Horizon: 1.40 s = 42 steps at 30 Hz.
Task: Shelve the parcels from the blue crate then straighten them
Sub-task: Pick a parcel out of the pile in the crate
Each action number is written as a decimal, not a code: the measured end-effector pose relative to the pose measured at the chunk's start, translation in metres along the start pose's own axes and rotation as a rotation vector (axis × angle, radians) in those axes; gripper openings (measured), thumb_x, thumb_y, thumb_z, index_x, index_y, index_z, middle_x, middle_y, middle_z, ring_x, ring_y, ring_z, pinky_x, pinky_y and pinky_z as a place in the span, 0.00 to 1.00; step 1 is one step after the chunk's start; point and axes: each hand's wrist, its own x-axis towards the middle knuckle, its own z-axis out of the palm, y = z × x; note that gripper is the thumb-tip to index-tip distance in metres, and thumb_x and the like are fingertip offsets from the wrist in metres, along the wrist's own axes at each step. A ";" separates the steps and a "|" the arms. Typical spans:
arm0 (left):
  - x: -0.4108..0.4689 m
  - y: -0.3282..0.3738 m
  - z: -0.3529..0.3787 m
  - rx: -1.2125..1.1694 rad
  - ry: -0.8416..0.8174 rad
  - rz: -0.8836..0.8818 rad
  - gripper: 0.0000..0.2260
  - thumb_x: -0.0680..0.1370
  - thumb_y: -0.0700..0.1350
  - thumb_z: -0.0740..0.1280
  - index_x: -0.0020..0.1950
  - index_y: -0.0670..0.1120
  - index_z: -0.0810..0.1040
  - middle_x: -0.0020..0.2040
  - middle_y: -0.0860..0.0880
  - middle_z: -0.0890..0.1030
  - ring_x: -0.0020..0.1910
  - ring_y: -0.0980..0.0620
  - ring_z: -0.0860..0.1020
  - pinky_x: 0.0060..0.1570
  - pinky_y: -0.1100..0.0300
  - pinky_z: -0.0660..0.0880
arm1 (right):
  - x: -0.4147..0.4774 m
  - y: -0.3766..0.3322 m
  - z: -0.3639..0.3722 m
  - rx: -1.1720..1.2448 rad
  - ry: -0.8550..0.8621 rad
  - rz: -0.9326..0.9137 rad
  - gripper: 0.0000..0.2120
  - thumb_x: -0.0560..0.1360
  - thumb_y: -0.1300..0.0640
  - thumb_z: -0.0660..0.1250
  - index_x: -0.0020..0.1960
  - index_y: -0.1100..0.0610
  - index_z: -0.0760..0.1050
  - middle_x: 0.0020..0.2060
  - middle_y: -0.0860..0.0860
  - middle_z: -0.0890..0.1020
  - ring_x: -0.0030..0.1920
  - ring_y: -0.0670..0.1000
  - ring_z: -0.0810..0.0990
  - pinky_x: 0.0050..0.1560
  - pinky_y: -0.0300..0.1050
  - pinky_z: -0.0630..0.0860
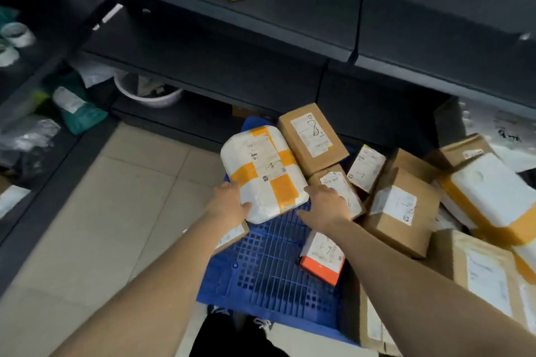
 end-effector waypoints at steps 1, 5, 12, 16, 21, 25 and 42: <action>0.012 -0.001 0.007 -0.017 -0.004 -0.023 0.22 0.77 0.55 0.64 0.68 0.46 0.69 0.60 0.44 0.75 0.58 0.43 0.75 0.52 0.50 0.75 | 0.013 0.004 0.007 0.015 -0.004 0.001 0.24 0.76 0.47 0.64 0.70 0.52 0.67 0.65 0.54 0.71 0.64 0.58 0.70 0.61 0.54 0.72; 0.057 -0.012 0.030 -0.235 -0.019 -0.121 0.29 0.74 0.60 0.65 0.70 0.47 0.66 0.62 0.45 0.75 0.59 0.43 0.75 0.55 0.49 0.75 | 0.059 0.012 0.035 0.150 0.024 -0.005 0.27 0.79 0.44 0.61 0.74 0.53 0.63 0.69 0.55 0.68 0.67 0.58 0.68 0.64 0.54 0.70; 0.084 -0.022 0.058 -0.717 -0.072 -0.217 0.33 0.71 0.56 0.74 0.72 0.51 0.63 0.62 0.53 0.76 0.62 0.49 0.75 0.60 0.54 0.72 | 0.096 0.005 0.074 0.458 0.201 0.052 0.37 0.72 0.32 0.54 0.72 0.55 0.65 0.66 0.56 0.73 0.67 0.58 0.69 0.65 0.55 0.69; 0.081 -0.026 0.065 -0.899 -0.041 -0.235 0.30 0.70 0.53 0.76 0.69 0.53 0.69 0.59 0.54 0.79 0.58 0.52 0.78 0.59 0.52 0.75 | 0.097 0.003 0.084 0.551 0.291 0.075 0.37 0.69 0.31 0.56 0.70 0.54 0.68 0.64 0.54 0.74 0.66 0.57 0.70 0.64 0.56 0.70; 0.058 -0.022 0.054 -1.057 0.025 -0.199 0.30 0.69 0.47 0.77 0.69 0.53 0.70 0.57 0.56 0.80 0.56 0.54 0.78 0.58 0.53 0.76 | 0.072 0.004 0.077 0.648 0.367 0.031 0.37 0.68 0.32 0.58 0.69 0.55 0.70 0.62 0.53 0.75 0.62 0.56 0.72 0.61 0.58 0.72; 0.028 -0.015 0.033 -1.167 0.099 -0.160 0.31 0.68 0.43 0.78 0.68 0.53 0.71 0.57 0.55 0.79 0.58 0.53 0.78 0.56 0.55 0.76 | 0.044 -0.002 0.055 0.702 0.450 -0.020 0.34 0.69 0.34 0.60 0.68 0.55 0.71 0.62 0.53 0.76 0.62 0.56 0.72 0.61 0.54 0.71; -0.237 -0.078 -0.077 -1.399 0.939 -0.209 0.30 0.71 0.41 0.74 0.71 0.50 0.67 0.62 0.54 0.77 0.57 0.59 0.76 0.49 0.63 0.75 | -0.103 -0.170 -0.043 0.855 0.409 -0.823 0.29 0.71 0.38 0.63 0.66 0.53 0.72 0.62 0.46 0.68 0.58 0.36 0.67 0.54 0.24 0.63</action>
